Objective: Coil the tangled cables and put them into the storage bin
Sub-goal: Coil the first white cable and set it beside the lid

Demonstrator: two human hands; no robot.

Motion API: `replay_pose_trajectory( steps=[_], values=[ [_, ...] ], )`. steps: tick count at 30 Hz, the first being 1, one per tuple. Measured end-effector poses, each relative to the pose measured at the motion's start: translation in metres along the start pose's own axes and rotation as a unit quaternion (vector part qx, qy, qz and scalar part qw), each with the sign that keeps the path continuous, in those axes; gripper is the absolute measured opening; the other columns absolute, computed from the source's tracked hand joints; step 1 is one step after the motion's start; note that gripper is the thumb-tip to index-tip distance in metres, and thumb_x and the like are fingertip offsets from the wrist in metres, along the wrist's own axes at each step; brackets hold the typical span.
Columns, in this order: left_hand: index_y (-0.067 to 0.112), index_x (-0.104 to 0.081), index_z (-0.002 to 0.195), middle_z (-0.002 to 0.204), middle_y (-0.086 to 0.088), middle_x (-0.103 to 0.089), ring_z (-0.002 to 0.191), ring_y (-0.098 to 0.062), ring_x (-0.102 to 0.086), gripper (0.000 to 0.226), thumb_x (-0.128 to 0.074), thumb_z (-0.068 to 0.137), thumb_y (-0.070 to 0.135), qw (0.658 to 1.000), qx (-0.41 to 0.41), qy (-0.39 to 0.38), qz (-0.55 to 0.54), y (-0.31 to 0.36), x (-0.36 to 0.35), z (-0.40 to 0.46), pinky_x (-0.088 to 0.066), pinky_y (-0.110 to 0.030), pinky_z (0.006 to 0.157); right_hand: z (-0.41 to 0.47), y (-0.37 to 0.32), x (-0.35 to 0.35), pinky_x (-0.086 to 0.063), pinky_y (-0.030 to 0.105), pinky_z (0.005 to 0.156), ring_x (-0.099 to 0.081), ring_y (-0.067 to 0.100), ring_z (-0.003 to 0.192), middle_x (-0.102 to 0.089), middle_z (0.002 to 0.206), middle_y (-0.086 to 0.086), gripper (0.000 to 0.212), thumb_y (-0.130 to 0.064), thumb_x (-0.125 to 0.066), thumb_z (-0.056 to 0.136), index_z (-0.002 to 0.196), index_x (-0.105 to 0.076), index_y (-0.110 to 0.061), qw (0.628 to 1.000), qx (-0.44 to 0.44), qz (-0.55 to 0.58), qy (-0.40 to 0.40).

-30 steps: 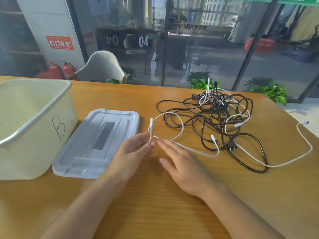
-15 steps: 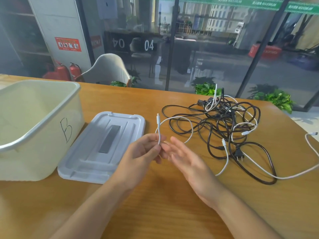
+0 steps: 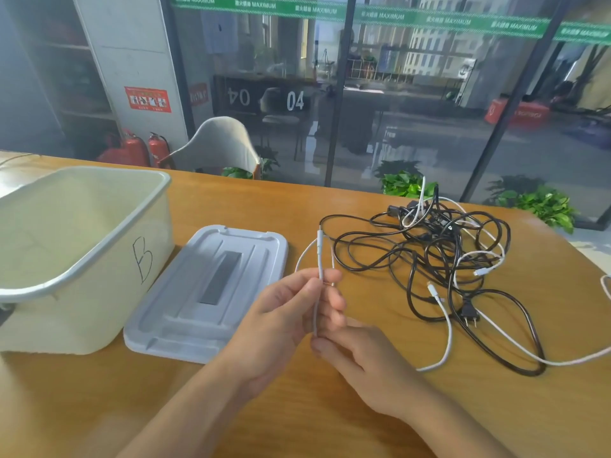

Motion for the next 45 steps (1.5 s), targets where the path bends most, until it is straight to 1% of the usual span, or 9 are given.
replay_pose_trajectory(
  steps=[7, 10, 13, 16, 21, 26, 35, 41, 45],
  values=[
    [0.011, -0.075, 0.112, 0.082, -0.008, -0.066, 0.069, -0.02, -0.06, 0.04, -0.048, 0.104, 0.039, 1.0, 0.002, 0.027, 0.001, 0.004, 0.004, -0.001, -0.053, -0.027, 0.07, 0.002, 0.0, 0.0, -0.041, 0.036, 0.065, -0.046, 0.018, 0.066, -0.048, 0.067, -0.004, 0.039, -0.047, -0.046, 0.107, 0.077, -0.053, -0.022, 0.994, 0.02, -0.098, -0.034],
    [0.012, -0.077, 0.109, 0.079, -0.008, -0.067, 0.067, -0.019, -0.059, 0.043, -0.05, 0.101, 0.044, 0.999, 0.007, 0.035, 0.009, 0.004, 0.004, -0.003, -0.052, -0.026, 0.068, 0.0, -0.004, 0.003, -0.036, 0.026, 0.066, -0.042, 0.011, 0.066, -0.046, 0.067, -0.013, 0.034, -0.043, -0.046, 0.109, 0.078, -0.045, -0.029, 0.984, 0.051, -0.168, -0.024],
    [0.011, -0.077, 0.106, 0.076, -0.009, -0.066, 0.066, -0.02, -0.06, 0.043, -0.049, 0.102, 0.045, 0.999, 0.014, 0.034, 0.004, 0.004, 0.003, -0.003, -0.051, -0.028, 0.065, -0.002, -0.01, 0.004, -0.041, 0.028, 0.075, -0.046, 0.01, 0.073, -0.056, 0.08, -0.014, 0.03, -0.041, -0.044, 0.11, 0.091, -0.063, -0.028, 0.977, 0.071, -0.2, -0.02],
    [0.015, -0.077, 0.101, 0.072, -0.007, -0.066, 0.063, -0.019, -0.06, 0.042, -0.048, 0.102, 0.045, 0.999, 0.011, 0.035, -0.021, 0.007, 0.004, -0.003, -0.05, -0.028, 0.059, -0.005, -0.007, 0.005, -0.045, 0.025, 0.077, -0.056, 0.008, 0.08, -0.064, 0.09, -0.013, 0.028, -0.035, -0.051, 0.109, 0.104, -0.072, -0.018, 0.994, 0.049, -0.092, -0.012],
    [0.015, -0.077, 0.105, 0.073, -0.005, -0.067, 0.06, -0.017, -0.062, 0.043, -0.046, 0.104, 0.045, 0.999, 0.008, 0.024, -0.034, 0.009, 0.003, -0.004, -0.049, -0.033, 0.053, -0.005, 0.001, 0.002, -0.035, 0.014, 0.065, -0.052, 0.005, 0.068, -0.056, 0.072, -0.025, 0.024, -0.03, -0.055, 0.108, 0.099, -0.075, -0.019, 0.998, -0.001, 0.018, -0.06],
    [0.015, -0.078, 0.108, 0.075, -0.005, -0.07, 0.057, -0.016, -0.062, 0.051, -0.045, 0.102, 0.053, 0.999, 0.032, 0.007, 0.003, 0.001, -0.003, -0.005, -0.044, -0.031, 0.051, -0.004, 0.004, 0.001, -0.052, 0.039, 0.076, -0.064, 0.012, 0.082, -0.073, 0.096, -0.008, 0.02, -0.035, -0.054, 0.108, 0.106, -0.074, -0.03, 0.995, 0.006, -0.039, -0.094],
    [0.02, -0.08, 0.083, 0.071, -0.002, -0.074, 0.056, -0.013, -0.07, 0.049, -0.046, 0.099, 0.05, 0.997, 0.073, 0.005, -0.036, -0.001, -0.002, -0.007, -0.047, -0.019, 0.046, -0.005, 0.033, 0.038, -0.04, 0.017, 0.073, -0.063, -0.001, 0.086, -0.068, 0.087, -0.032, 0.025, -0.054, -0.054, 0.103, 0.094, -0.075, -0.045, 0.989, -0.048, -0.113, -0.085],
    [0.017, -0.081, 0.093, 0.094, -0.016, -0.079, 0.058, -0.017, -0.071, 0.052, -0.048, 0.098, 0.057, 0.992, 0.115, -0.009, 0.051, -0.011, -0.003, -0.006, -0.042, -0.019, 0.044, -0.012, 0.048, 0.081, -0.046, 0.033, 0.07, -0.057, 0.004, 0.079, -0.062, 0.082, -0.017, 0.042, -0.072, -0.042, 0.092, 0.089, -0.07, -0.042, 0.973, -0.084, -0.214, 0.025],
    [0.008, -0.078, 0.109, 0.11, -0.018, -0.078, 0.089, -0.028, -0.077, 0.059, -0.04, 0.108, 0.054, 0.982, 0.136, -0.002, 0.131, -0.028, -0.005, -0.006, -0.057, -0.024, 0.065, -0.012, 0.013, 0.085, -0.045, 0.032, 0.059, -0.053, 0.009, 0.064, -0.057, 0.068, -0.014, 0.031, -0.052, -0.062, 0.099, 0.079, -0.07, -0.028, 0.964, -0.012, -0.189, 0.185]
  ],
)
Point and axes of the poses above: each hand's wrist, its own z-axis towards the middle knuckle, its own x-axis out of the back of the hand, y = z × x, the point moved 8 cm from there along z, towards the middle knuckle
